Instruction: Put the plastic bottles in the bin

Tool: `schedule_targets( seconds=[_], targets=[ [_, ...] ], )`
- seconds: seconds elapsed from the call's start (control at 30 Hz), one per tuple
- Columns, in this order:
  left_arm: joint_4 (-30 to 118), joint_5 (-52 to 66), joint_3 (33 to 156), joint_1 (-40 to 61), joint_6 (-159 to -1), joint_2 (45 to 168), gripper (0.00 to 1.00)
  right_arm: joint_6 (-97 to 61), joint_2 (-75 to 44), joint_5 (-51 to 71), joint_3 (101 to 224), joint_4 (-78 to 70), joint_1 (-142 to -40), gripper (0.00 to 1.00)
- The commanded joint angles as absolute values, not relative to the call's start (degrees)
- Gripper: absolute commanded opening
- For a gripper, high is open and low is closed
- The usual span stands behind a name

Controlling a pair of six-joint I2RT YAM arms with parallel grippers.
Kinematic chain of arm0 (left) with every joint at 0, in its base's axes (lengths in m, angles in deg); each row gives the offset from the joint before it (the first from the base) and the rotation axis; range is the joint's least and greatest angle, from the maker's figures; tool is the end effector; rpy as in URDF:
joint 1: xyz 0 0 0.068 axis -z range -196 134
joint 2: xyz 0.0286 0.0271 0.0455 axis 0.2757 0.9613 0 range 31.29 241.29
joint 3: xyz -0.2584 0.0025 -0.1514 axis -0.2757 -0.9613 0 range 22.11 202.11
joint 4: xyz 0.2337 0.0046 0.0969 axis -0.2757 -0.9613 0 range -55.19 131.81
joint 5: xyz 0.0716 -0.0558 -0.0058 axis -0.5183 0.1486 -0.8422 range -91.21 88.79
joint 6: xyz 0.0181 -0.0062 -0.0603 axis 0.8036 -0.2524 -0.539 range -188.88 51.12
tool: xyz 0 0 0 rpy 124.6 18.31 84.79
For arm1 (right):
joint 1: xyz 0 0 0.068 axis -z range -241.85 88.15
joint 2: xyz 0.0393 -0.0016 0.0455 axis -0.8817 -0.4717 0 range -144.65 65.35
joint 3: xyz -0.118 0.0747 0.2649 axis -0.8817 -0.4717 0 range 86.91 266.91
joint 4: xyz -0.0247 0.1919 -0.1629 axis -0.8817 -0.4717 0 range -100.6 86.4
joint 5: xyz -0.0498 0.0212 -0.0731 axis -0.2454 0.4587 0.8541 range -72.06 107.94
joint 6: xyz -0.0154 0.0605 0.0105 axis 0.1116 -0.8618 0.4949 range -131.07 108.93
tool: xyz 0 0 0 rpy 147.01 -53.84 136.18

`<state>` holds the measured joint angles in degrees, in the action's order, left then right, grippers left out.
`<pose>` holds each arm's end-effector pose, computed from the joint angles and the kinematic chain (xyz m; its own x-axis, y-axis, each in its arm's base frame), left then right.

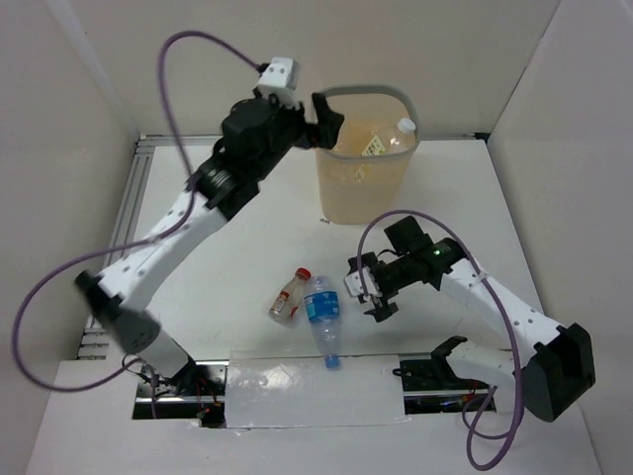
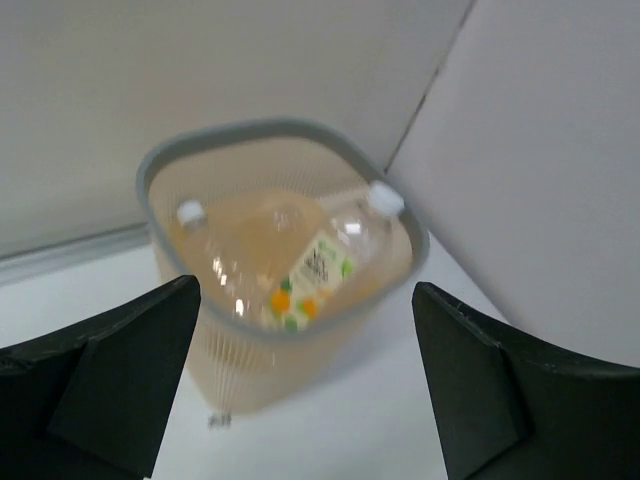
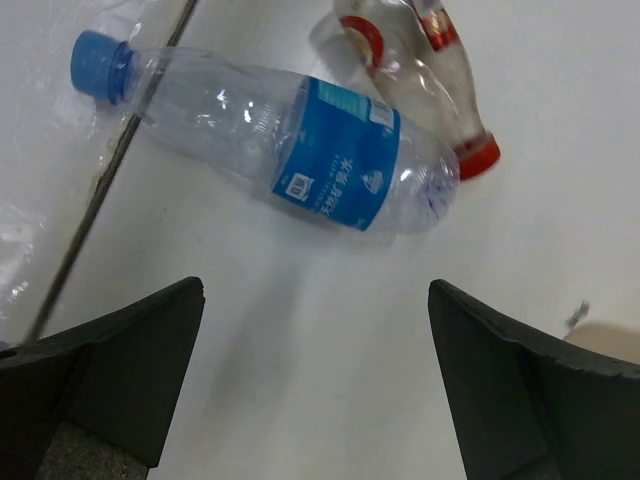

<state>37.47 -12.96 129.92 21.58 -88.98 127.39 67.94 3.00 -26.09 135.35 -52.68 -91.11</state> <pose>0.3155 -0.2302 0.5256 -0.0547 -0.3826 -0.9223 0.4455 0.8173 -0.3655 0.1385 0.1162 0.2760 0.4671 -0.5472 -0.6945 -0.8825 -0.3372 -0.3279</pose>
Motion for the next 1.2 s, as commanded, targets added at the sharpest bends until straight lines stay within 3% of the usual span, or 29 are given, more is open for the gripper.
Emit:
schedule_targets(
  seconds=[0.0,0.1,0.3,0.53,0.8,1.07,1.13,1.17],
  targets=[
    [23.3,-17.7,118.3,23.2,-89.1,112.2,1.00,86.6,1.3,-24.9,133.9,-50.7,-95.1,1.00],
    [11.2,-17.7,104.4,22.0,-96.5,106.4,1.00,92.3,0.7,-22.0,131.9,-46.9,-99.5,1.00],
    [4.8,-17.2,85.7,21.4,-106.6,93.7,1.00,99.0,-2.1,-15.0,129.4,-38.0,-108.8,1.00],
    [4.8,-14.3,77.8,21.4,-110.9,85.2,1.00,99.6,-8.2,-10.3,127.7,-29.2,-114.9,1.00],
    [4.2,-8.9,74.2,22.6,-110.9,85.2,0.99,102.7,-15.8,-10.3,125.8,-28.2,-115.5,0.97],
    [6.7,-7.8,71.2,25.0,-111.4,85.2,0.99,102.8,-18.3,-9.3,126.5,-31.4,-116.5,0.75],
    [8.3,-7.3,70.5,25.6,-111.4,85.8,0.99,101.0,-17.7,-10.0,128.2,-33.0,-116.0,0.67],
    [9.0,-6.8,70.0,27.1,-111.4,86.8,0.99,97.9,-16.7,-11.0,129.0,-35.0,-114.6,0.58]
  ],
)
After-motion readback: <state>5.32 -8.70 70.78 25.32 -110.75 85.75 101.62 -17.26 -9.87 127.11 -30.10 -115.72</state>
